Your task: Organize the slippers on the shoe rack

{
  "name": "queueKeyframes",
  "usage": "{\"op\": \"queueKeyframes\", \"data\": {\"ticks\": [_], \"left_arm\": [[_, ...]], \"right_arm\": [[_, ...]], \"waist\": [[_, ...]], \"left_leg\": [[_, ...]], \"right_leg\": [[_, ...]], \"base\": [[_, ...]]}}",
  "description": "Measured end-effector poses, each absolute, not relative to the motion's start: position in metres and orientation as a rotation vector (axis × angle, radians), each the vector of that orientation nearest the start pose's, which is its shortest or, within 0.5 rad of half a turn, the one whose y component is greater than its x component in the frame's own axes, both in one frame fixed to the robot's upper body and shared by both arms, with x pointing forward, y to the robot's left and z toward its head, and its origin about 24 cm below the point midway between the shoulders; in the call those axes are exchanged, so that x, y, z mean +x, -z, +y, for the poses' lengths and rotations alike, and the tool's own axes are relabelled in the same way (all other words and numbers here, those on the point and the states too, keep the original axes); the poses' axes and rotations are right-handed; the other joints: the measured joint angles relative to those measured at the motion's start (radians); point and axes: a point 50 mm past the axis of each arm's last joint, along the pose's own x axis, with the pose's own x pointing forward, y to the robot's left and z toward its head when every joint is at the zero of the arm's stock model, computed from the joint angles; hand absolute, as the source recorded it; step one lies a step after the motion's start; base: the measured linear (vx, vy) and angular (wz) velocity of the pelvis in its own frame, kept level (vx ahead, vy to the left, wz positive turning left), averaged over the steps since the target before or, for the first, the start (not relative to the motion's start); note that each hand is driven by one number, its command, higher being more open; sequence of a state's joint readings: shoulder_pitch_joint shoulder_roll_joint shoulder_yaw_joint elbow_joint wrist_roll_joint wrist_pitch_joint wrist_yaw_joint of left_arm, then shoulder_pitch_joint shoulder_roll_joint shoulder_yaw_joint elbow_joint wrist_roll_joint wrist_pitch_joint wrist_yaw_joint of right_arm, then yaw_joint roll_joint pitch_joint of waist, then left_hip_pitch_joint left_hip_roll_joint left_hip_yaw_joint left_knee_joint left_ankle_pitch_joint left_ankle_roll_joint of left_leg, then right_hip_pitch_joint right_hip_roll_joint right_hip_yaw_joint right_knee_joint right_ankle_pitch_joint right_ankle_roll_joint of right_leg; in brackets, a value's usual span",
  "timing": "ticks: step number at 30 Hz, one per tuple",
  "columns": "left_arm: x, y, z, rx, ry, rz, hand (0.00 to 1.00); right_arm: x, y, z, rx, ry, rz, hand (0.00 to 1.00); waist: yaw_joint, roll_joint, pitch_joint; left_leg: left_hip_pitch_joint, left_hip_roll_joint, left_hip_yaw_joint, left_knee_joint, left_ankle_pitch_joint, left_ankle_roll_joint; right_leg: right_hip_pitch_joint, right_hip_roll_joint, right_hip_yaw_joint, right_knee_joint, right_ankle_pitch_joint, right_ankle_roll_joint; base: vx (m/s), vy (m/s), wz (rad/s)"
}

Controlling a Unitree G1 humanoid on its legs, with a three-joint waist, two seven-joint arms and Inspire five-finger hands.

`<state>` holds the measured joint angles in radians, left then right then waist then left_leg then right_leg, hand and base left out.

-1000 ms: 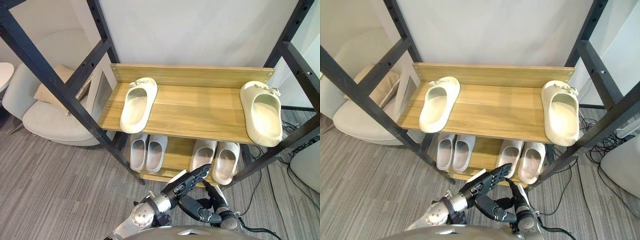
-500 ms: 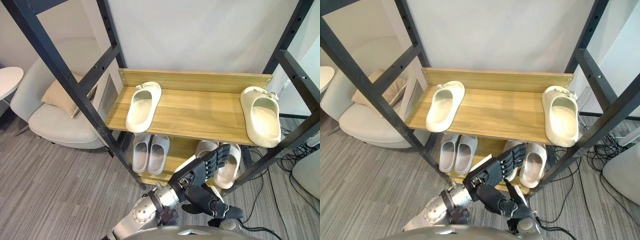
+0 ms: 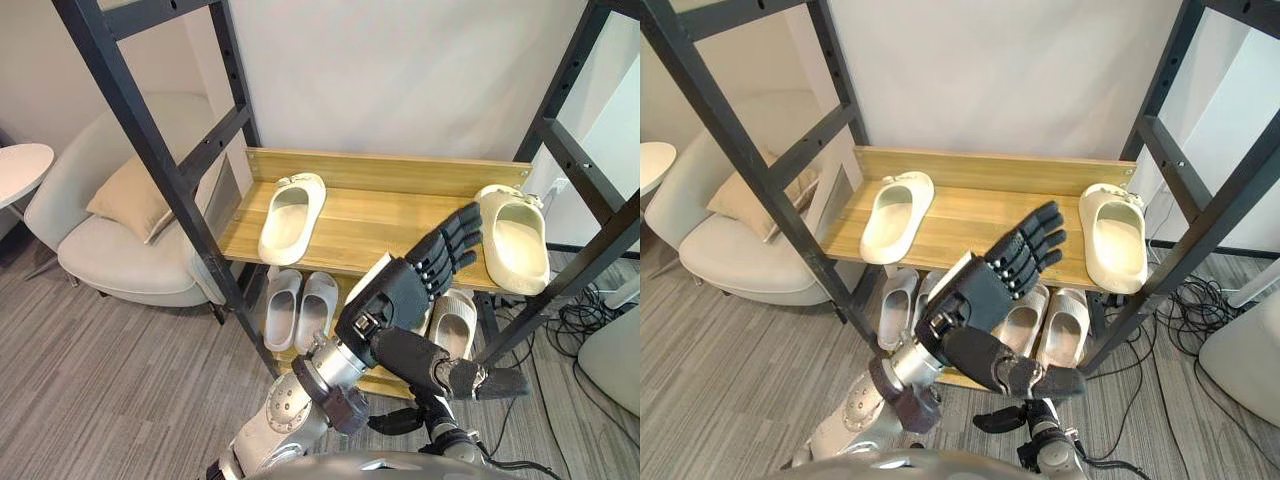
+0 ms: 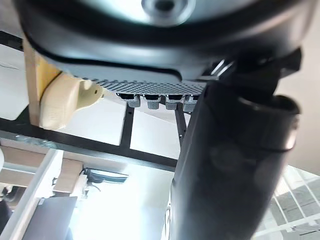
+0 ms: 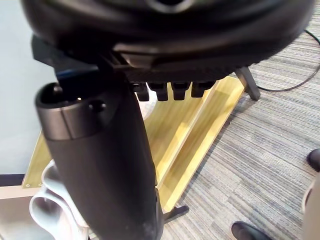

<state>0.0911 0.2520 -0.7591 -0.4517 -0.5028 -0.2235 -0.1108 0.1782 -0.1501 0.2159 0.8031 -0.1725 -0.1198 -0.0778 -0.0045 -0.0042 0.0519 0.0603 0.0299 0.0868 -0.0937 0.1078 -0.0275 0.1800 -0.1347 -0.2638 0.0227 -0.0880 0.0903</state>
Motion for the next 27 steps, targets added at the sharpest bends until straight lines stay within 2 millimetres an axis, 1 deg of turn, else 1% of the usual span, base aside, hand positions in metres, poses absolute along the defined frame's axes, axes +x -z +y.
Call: {"op": "queueKeyframes", "data": {"ticks": [3,4,5,9,12,15,17,19,21,23,24,26,27], "left_arm": [[0.166,-0.126,0.035,-0.538,0.794,-0.354,1.00],[0.171,-0.130,0.040,-0.531,0.751,-0.385,1.00],[0.172,-0.131,0.041,-0.522,0.737,-0.395,1.00],[0.188,-0.142,0.061,-0.386,0.536,-0.513,1.00],[0.194,-0.147,0.071,-0.313,0.443,-0.563,1.00],[0.203,-0.155,0.082,-0.232,0.355,-0.632,1.00],[0.213,-0.161,0.088,-0.155,0.288,-0.681,1.00],[0.219,-0.162,0.092,-0.113,0.256,-0.695,1.00],[0.231,-0.163,0.100,-0.024,0.193,-0.714,1.00],[0.238,-0.163,0.105,0.030,0.158,-0.719,1.00],[0.242,-0.163,0.111,0.087,0.113,-0.729,1.00],[0.248,-0.164,0.118,0.144,0.070,-0.734,1.00],[0.250,-0.165,0.125,0.195,0.035,-0.737,1.00]], "right_arm": [[0.112,0.141,-0.172,-0.370,-0.148,0.851,1.00],[0.111,0.141,-0.172,-0.368,-0.142,0.854,1.00],[0.110,0.141,-0.172,-0.368,-0.139,0.855,1.00],[0.107,0.141,-0.175,-0.339,-0.094,0.865,1.00],[0.106,0.141,-0.177,-0.333,-0.080,0.867,1.00],[0.105,0.141,-0.179,-0.329,-0.069,0.866,1.00],[0.104,0.141,-0.181,-0.327,-0.060,0.867,1.00],[0.104,0.141,-0.181,-0.327,-0.059,0.867,1.00],[0.104,0.141,-0.182,-0.325,-0.055,0.867,1.00],[0.104,0.141,-0.183,-0.323,-0.050,0.868,1.00],[0.103,0.141,-0.185,-0.318,-0.042,0.869,1.00],[0.100,0.140,-0.187,-0.309,-0.026,0.870,1.00],[0.099,0.140,-0.189,-0.302,-0.020,0.871,1.00]], "waist": [[0.000,-0.006,-0.006],[0.001,-0.006,-0.009],[0.002,-0.007,-0.010],[0.001,-0.009,-0.011],[0.001,-0.009,-0.011],[0.000,-0.010,-0.010],[0.000,-0.010,-0.010],[-0.002,-0.010,-0.010],[-0.006,-0.011,-0.009],[-0.011,-0.014,-0.008],[-0.013,-0.015,-0.007],[-0.015,-0.016,-0.006],[-0.022,-0.017,-0.006]], "left_leg": [[0.000,-0.001,0.000,0.000,0.000,0.000],[0.000,-0.001,0.000,0.000,0.000,0.000],[0.000,-0.001,0.000,0.000,0.000,0.000],[0.001,-0.001,0.000,0.000,0.000,0.000],[0.001,-0.001,0.000,0.000,0.000,0.000],[0.001,-0.001,0.000,0.000,0.000,0.000],[0.001,-0.001,0.003,0.000,0.000,0.000],[0.000,-0.001,0.004,0.000,0.000,0.000],[-0.002,0.000,0.012,0.000,0.000,0.000],[-0.006,0.000,0.014,0.000,0.000,-0.001],[-0.011,0.000,0.017,0.000,0.000,-0.001],[-0.012,0.000,0.019,0.000,-0.001,-0.001],[-0.012,0.000,0.022,0.000,-0.001,-0.001]], "right_leg": [[0.001,0.000,0.000,-0.002,0.000,0.000],[0.002,0.001,-0.001,-0.003,0.000,0.000],[0.002,0.001,-0.001,-0.003,0.000,0.000],[0.004,0.001,-0.001,-0.004,0.000,0.000],[0.004,0.001,-0.001,-0.004,0.000,0.000],[0.004,0.001,0.000,-0.004,0.000,0.000],[0.002,0.002,0.002,-0.004,0.000,0.000],[-0.001,0.002,0.004,-0.003,0.000,0.000],[-0.008,0.004,0.013,-0.003,0.002,-0.001],[-0.012,0.004,0.015,-0.003,0.003,-0.001],[-0.020,0.004,0.018,-0.003,0.003,-0.001],[-0.022,0.004,0.020,-0.003,0.004,-0.001],[-0.024,0.004,0.024,-0.004,0.004,-0.001]], "base": [[0.00,0.000,0.00],[0.00,0.000,0.00],[0.00,0.000,0.00],[0.00,0.000,0.00],[0.00,0.000,0.00],[0.00,0.000,0.00],[0.00,0.000,0.00],[0.00,0.000,-0.05],[0.00,0.000,-0.10],[0.00,0.001,-0.06],[0.00,0.005,-0.05],[-0.01,0.007,-0.05],[0.00,0.006,-0.08]]}}
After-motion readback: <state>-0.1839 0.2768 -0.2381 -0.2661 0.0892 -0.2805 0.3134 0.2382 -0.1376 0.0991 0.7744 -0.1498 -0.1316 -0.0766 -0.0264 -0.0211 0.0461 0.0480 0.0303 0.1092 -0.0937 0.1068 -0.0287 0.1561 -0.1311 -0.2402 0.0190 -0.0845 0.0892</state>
